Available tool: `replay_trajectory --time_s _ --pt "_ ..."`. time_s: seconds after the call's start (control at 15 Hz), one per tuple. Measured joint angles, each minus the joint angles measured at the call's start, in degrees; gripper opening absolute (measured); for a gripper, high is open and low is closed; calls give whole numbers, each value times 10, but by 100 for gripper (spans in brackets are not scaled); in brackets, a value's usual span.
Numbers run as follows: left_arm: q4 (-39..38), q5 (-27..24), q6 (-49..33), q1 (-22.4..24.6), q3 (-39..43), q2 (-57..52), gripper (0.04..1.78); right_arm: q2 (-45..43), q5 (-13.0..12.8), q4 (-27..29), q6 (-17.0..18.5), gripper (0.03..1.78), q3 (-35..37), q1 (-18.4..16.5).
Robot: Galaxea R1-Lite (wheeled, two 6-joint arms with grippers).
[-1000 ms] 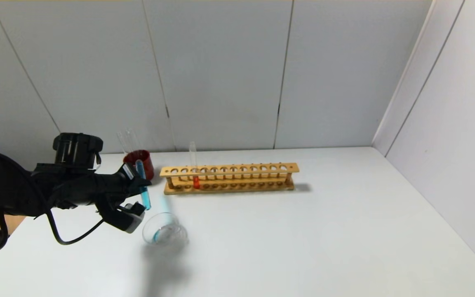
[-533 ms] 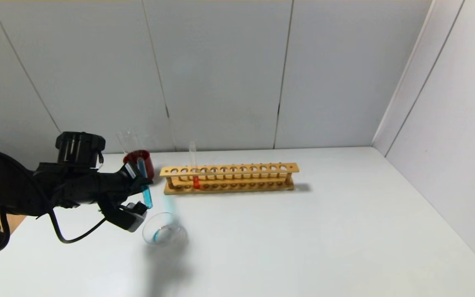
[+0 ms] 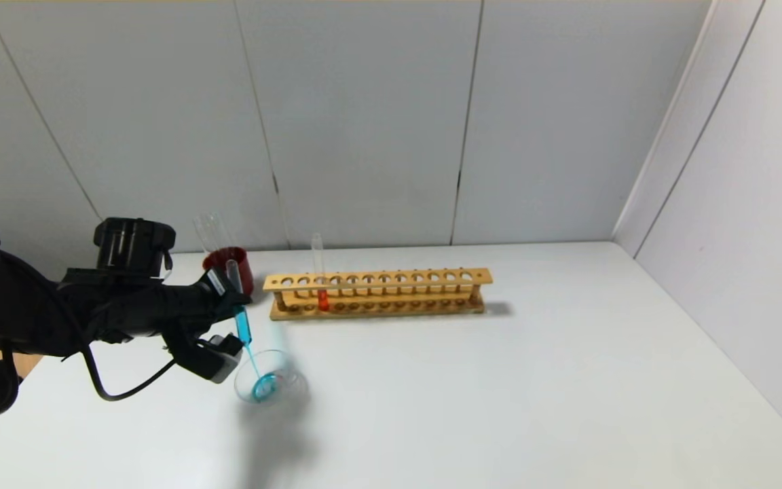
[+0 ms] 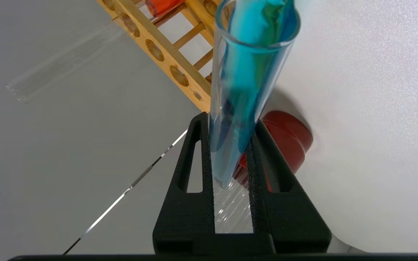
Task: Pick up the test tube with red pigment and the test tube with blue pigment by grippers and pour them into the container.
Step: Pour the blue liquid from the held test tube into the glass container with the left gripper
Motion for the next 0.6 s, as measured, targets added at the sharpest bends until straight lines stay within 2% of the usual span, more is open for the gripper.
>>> replay_trajectory --time_s 0.6 --pt "0 2 11 -6 0 -1 32 0 0 0 0 175 0 0"
